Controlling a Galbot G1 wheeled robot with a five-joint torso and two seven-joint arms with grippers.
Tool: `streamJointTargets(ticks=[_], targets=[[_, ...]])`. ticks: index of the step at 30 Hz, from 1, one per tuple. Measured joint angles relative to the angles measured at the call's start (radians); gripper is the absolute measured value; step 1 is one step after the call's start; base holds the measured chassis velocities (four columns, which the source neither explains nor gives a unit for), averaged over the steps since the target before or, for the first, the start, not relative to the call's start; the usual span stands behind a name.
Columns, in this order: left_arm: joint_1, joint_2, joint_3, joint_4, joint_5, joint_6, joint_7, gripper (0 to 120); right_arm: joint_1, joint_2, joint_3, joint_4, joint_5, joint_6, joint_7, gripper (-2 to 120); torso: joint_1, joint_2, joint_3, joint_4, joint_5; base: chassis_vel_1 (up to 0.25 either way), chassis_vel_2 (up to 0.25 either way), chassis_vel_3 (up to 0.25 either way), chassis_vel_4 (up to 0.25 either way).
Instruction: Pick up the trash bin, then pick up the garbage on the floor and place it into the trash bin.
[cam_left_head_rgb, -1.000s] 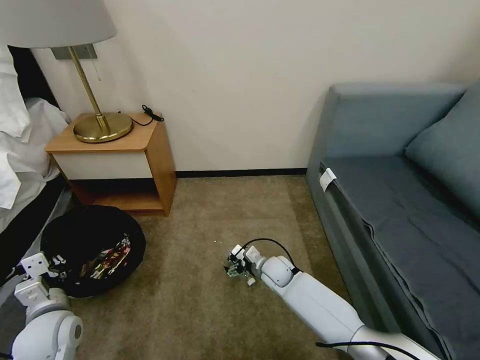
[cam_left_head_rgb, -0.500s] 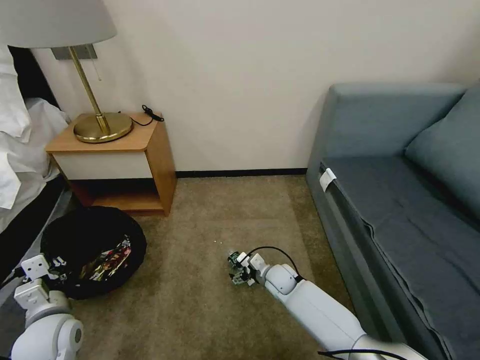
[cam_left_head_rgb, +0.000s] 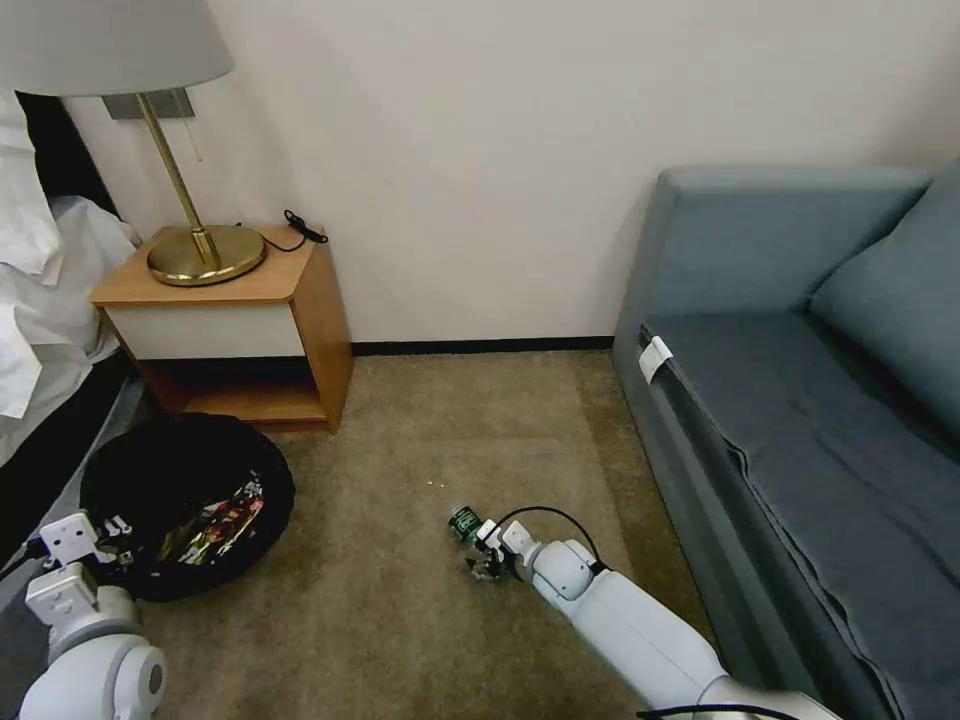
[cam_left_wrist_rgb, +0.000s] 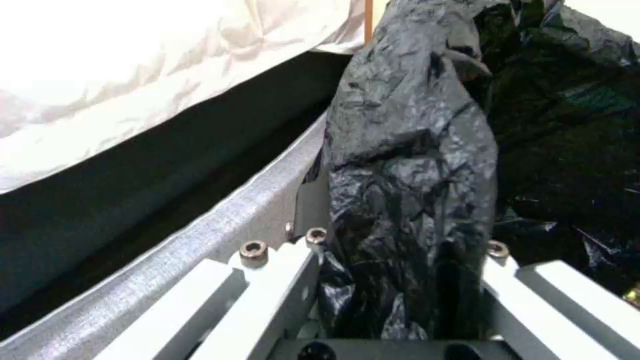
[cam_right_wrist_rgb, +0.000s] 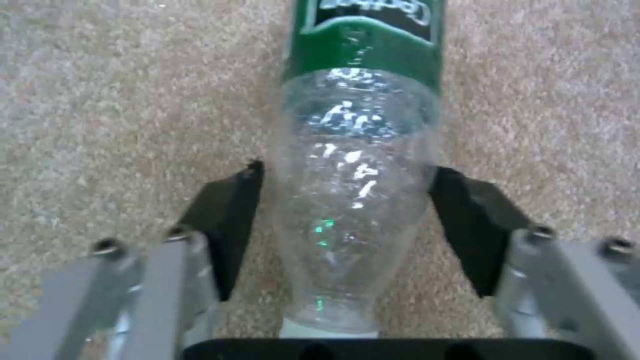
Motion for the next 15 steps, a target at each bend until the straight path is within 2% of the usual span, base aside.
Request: streamJointTargets(ticks=[2, 6, 15], targets=[[0.001, 0.0, 0.0, 0.0, 0.0, 0.0, 0.0, 4, -0.001, 0.0, 0.0, 0.0, 0.0, 0.0, 0.0, 58, 0.0, 0.0, 0.0, 0.0, 0.0, 0.0, 0.0, 0.0, 0.0], [0.004, -0.006, 0.0, -0.006, 0.003, -0.001, 0.0, 4, -0.014, -0.004, 0.002, 0.01, -0.001, 0.002, 0.0, 37, 0.0, 0.0, 0.0, 0.0, 0.0, 0.0, 0.0, 0.0, 0.0], [0.01, -0.013, 0.005, -0.016, 0.008, -0.002, 0.0, 4, -0.037, -0.013, 0.019, 0.029, -0.006, 0.006, 0.0, 20, 0.0, 0.0, 0.0, 0.0, 0.0001, 0.0, 0.0, 0.0, 0.0]])
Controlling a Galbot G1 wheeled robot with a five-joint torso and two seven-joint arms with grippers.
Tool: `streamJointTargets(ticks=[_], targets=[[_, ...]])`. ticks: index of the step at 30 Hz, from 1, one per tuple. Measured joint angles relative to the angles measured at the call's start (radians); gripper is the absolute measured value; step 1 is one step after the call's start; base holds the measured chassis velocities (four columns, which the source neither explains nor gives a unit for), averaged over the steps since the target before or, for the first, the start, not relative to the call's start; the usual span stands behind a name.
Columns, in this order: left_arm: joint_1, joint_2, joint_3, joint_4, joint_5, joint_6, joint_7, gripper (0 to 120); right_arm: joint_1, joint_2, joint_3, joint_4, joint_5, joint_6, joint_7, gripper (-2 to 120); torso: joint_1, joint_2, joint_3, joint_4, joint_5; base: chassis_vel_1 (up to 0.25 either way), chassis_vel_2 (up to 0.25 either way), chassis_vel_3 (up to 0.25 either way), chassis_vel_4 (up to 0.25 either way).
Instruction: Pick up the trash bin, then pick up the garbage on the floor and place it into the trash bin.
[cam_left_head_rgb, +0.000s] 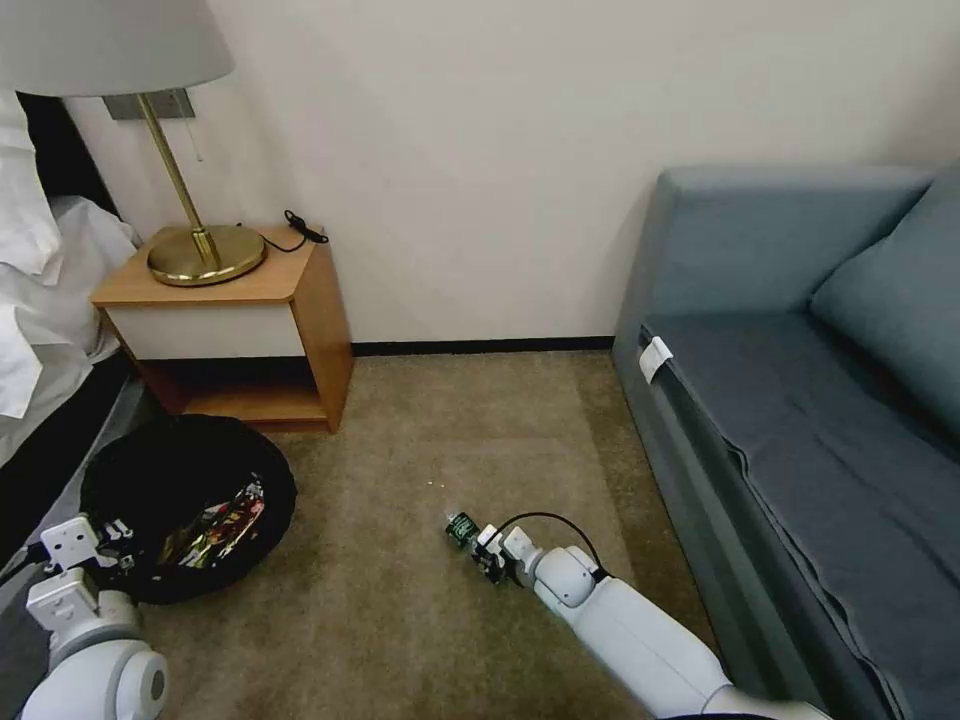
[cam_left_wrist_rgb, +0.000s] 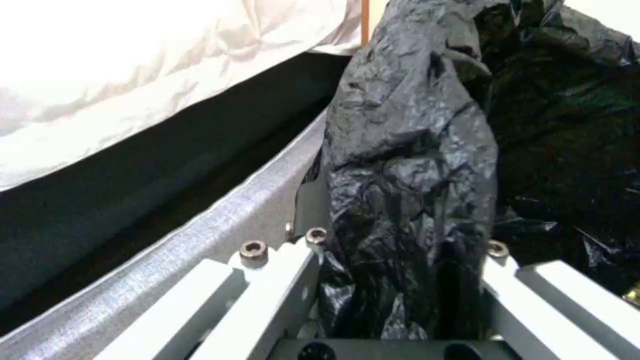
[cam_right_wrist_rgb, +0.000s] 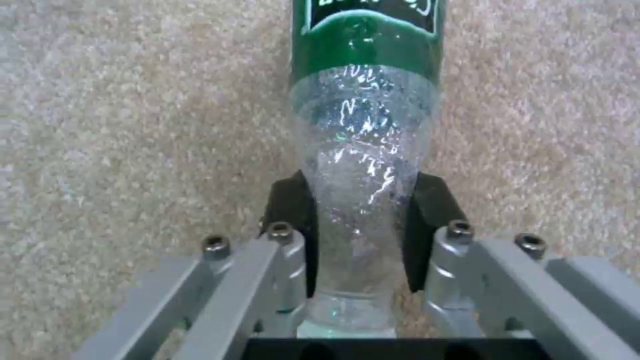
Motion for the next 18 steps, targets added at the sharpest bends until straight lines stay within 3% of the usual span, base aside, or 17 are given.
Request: streamJointTargets(ticks=[15, 17, 18], targets=[[0.026, -0.02, 0.013, -0.026, 0.009, -0.01, -0.001, 4, 0.027, -0.019, 0.062, 0.138, -0.013, 0.048, 0.012, 20, 0.0, 0.0, 0.0, -0.0001, -0.0002, 0.0, 0.0, 0.0, 0.0], [0.031, -0.022, 0.016, -0.029, 0.011, -0.01, -0.003, 4, 0.05, -0.024, 0.068, 0.279, 0.051, 0.042, 0.025, 19, 0.0, 0.0, 0.0, -0.0001, -0.0002, 0.0, 0.0, 0.0, 0.0], [0.031, -0.022, 0.016, -0.029, 0.011, -0.01, -0.003, 4, 0.05, -0.024, 0.068, 0.279, 0.051, 0.042, 0.025, 19, 0.0, 0.0, 0.0, -0.0001, -0.0002, 0.0, 0.0, 0.0, 0.0]])
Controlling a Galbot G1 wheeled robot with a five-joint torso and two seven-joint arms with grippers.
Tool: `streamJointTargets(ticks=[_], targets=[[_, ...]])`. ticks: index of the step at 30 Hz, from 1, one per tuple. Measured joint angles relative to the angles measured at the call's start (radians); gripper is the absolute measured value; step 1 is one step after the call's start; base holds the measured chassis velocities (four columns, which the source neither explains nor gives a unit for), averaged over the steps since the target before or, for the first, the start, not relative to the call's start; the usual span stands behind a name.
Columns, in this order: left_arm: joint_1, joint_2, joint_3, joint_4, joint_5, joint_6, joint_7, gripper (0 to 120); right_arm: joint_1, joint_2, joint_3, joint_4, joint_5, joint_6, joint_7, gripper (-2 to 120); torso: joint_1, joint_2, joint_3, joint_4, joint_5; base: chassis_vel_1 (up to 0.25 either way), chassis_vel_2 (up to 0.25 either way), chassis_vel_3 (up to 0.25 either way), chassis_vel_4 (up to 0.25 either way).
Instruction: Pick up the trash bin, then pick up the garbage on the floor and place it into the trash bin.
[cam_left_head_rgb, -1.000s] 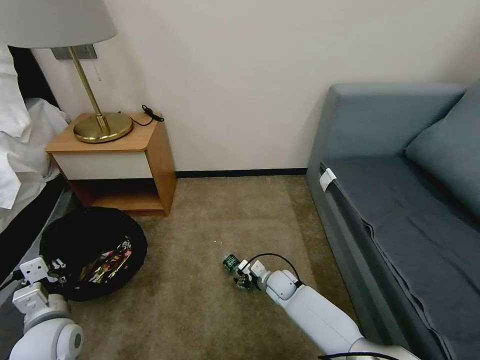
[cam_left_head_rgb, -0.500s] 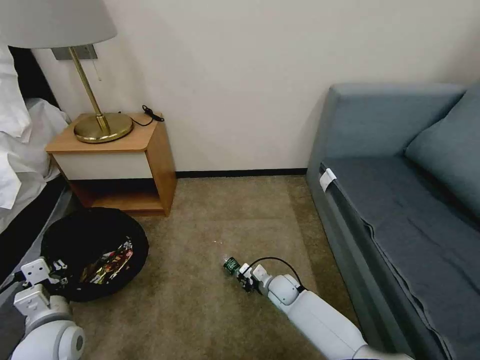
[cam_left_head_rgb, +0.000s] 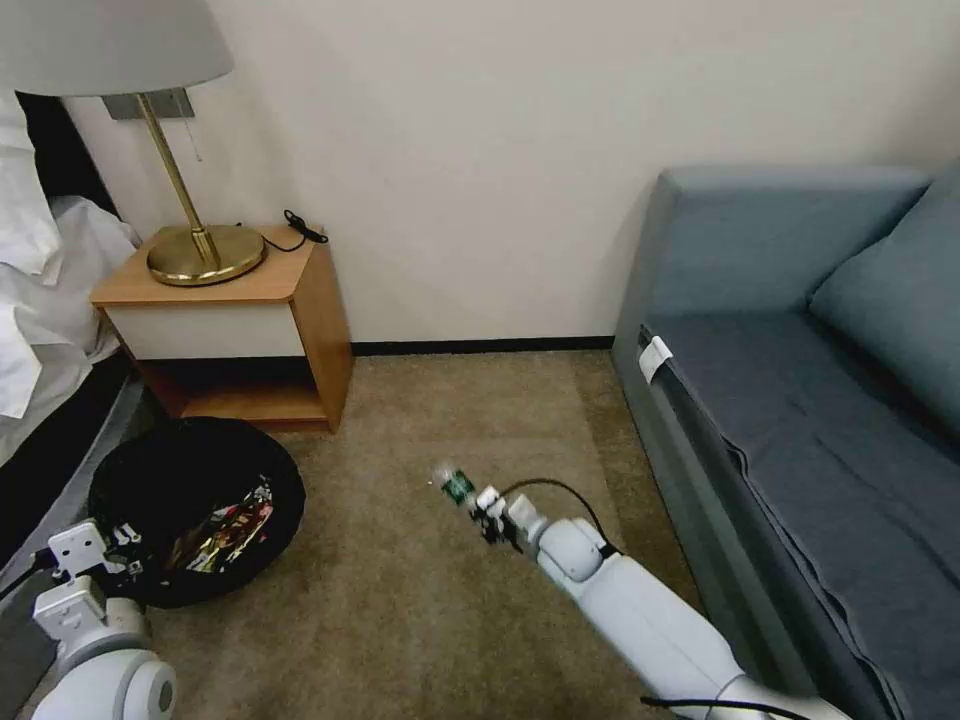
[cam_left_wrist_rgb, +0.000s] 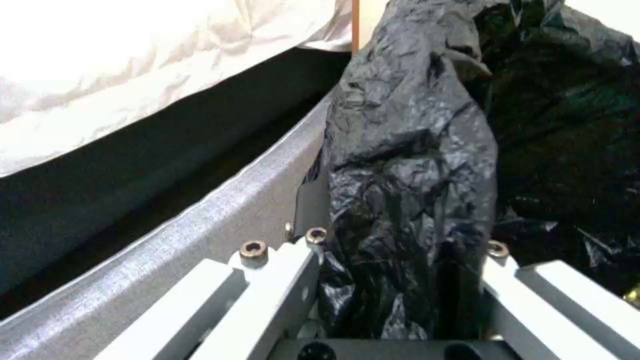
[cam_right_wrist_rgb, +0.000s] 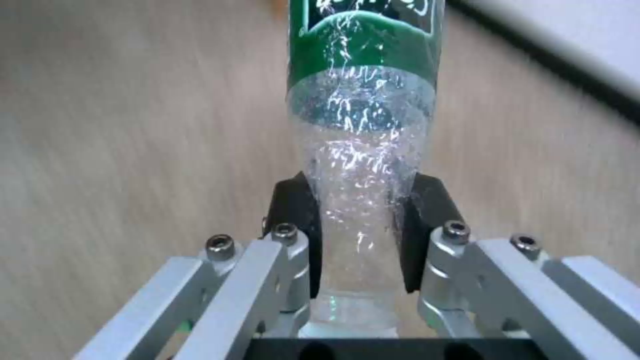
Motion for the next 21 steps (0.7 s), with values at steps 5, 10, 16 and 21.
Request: streamJointTargets(ticks=[5, 10, 16, 21], targets=[[0.005, -0.011, 0.01, -0.008, 0.011, 0.0, -0.001, 4, 0.045, 0.013, -0.03, 0.15, 0.099, -0.042, 0.02, 19, 0.0, 0.0, 0.0, 0.0002, 0.0, 0.0, 0.0, 0.0, 0.0], [0.005, -0.017, 0.022, -0.016, 0.004, 0.005, -0.011, 4, 0.086, 0.028, -0.089, 0.197, 0.179, -0.047, 0.038, 19, 0.0, 0.0, 0.0, 0.0001, -0.0001, 0.0, 0.0, 0.0, 0.0], [-0.002, -0.028, 0.035, -0.019, 0.003, 0.015, -0.017, 4, 0.166, 0.075, -0.205, 0.193, 0.265, -0.039, 0.059, 19, 0.0, 0.0, 0.0, 0.0001, -0.0002, 0.0, 0.0, 0.0, 0.0], [-0.008, -0.034, 0.039, -0.025, 0.007, 0.015, -0.016, 4, 0.236, 0.136, -0.326, 0.141, 0.319, -0.036, 0.091, 19, 0.0, 0.0, 0.0, 0.0002, -0.0002, 0.0, 0.0, 0.0, 0.0]])
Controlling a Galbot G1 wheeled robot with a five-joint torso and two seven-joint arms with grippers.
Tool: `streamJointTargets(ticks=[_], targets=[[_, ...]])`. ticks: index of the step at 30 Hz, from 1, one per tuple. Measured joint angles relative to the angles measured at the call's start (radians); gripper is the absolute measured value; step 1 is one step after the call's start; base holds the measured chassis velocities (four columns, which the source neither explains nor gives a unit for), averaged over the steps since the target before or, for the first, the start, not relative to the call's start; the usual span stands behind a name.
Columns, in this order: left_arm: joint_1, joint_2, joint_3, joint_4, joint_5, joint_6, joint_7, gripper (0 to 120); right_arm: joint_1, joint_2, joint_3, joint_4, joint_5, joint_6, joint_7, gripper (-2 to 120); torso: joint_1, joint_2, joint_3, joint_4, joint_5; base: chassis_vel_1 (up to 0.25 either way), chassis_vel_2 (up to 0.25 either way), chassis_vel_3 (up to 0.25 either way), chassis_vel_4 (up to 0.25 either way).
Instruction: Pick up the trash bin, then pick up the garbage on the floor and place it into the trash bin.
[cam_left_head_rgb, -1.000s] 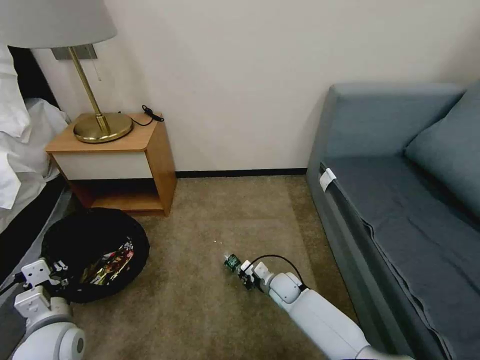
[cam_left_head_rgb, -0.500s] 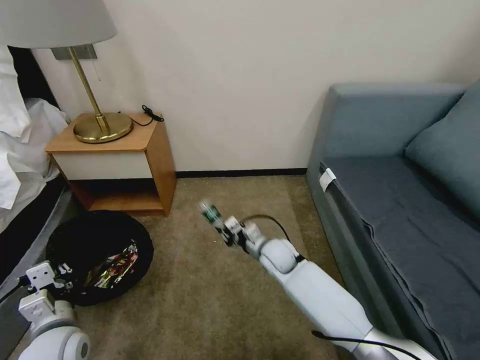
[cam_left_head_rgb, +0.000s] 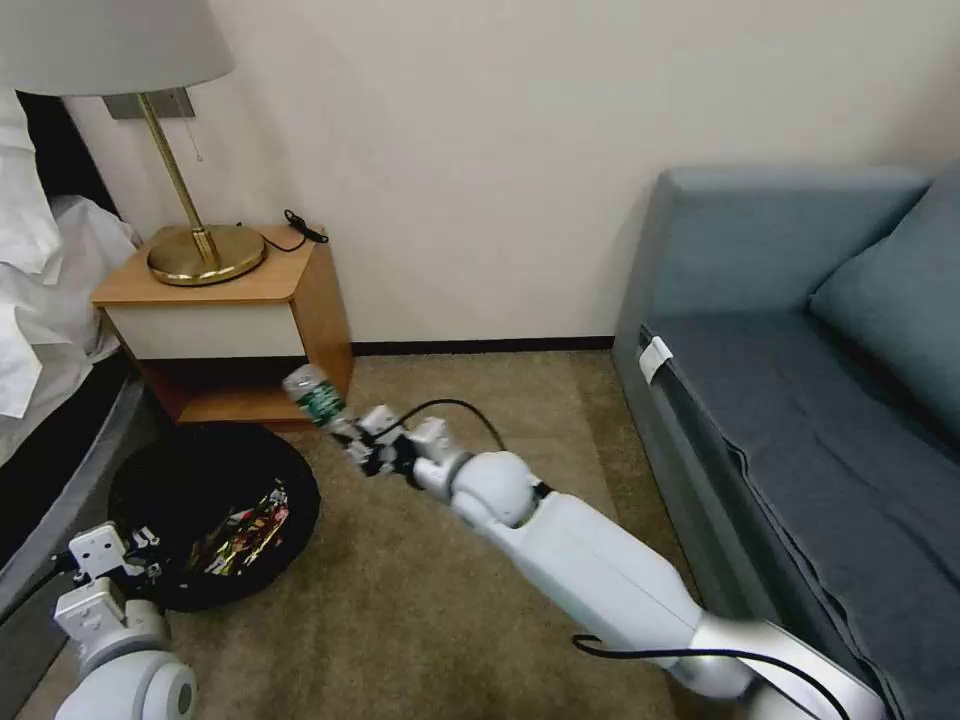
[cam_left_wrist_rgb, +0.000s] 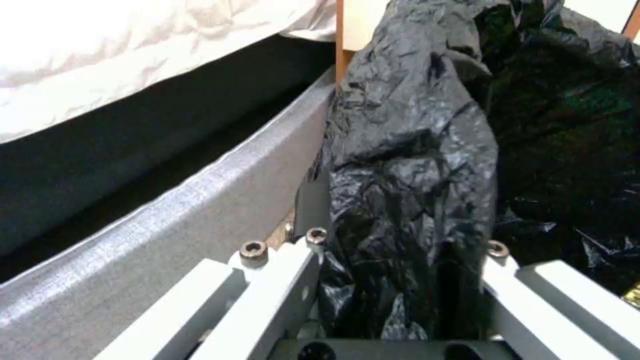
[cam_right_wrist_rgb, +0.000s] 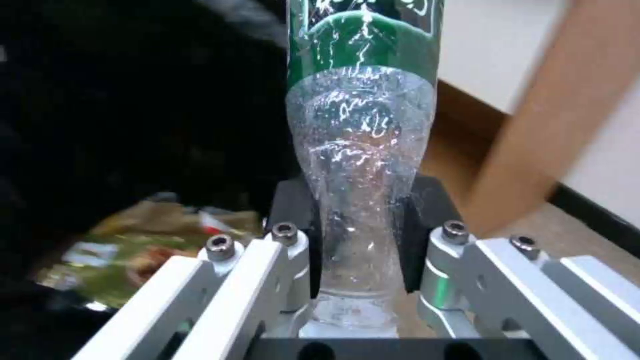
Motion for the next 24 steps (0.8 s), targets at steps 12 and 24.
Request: streamJointTargets(ticks=[12, 24], targets=[[-0.009, -0.013, 0.009, -0.029, -0.008, 0.001, 0.007, 4, 0.032, 0.075, -0.11, -0.061, 0.037, 0.014, 0.031, 19, 0.0, 0.0, 0.0, -0.0001, 0.0001, 0.0, 0.0, 0.0, 0.0], [-0.006, -0.044, 0.02, -0.048, -0.004, 0.011, 0.008, 4, 0.007, 0.079, -0.128, -0.064, 0.019, 0.012, 0.085, 47, 0.0, 0.0, 0.0, -0.0002, 0.0002, 0.0, 0.0, 0.0, 0.0]])
